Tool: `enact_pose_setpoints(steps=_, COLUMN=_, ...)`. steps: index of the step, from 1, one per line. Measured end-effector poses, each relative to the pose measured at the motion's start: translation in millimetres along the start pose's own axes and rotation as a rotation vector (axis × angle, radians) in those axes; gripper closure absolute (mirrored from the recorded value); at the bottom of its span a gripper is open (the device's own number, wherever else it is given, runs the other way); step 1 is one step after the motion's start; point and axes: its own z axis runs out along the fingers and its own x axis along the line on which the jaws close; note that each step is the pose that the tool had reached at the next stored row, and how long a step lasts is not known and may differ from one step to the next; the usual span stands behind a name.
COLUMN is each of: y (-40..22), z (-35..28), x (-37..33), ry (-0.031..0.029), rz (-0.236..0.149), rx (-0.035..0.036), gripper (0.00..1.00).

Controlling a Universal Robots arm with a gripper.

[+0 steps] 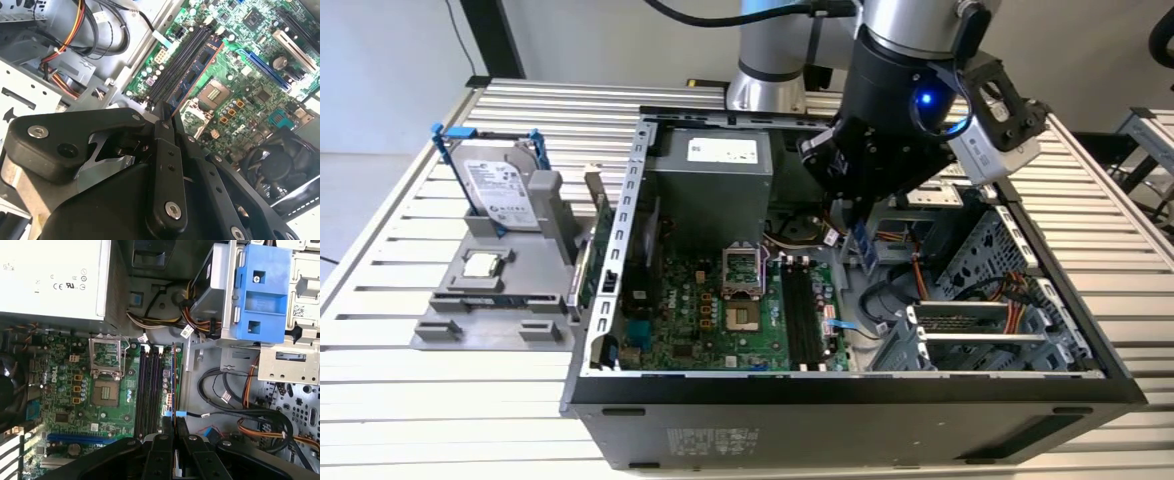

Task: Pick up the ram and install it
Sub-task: 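Insert the ram into the slot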

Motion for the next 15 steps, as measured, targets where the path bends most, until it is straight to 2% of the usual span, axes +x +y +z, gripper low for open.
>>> enact_pose_setpoints(steps=8, y=-0.2, z=8.8, x=0.3, ry=-0.0002, rz=0.0, rx=-0.0004, gripper=1.0)
enact_pose_setpoints(steps=15, y=-0.5, z=20.5, x=0.8, ry=-0.0014, rz=0.0, rx=-0.0003, gripper=1.0)
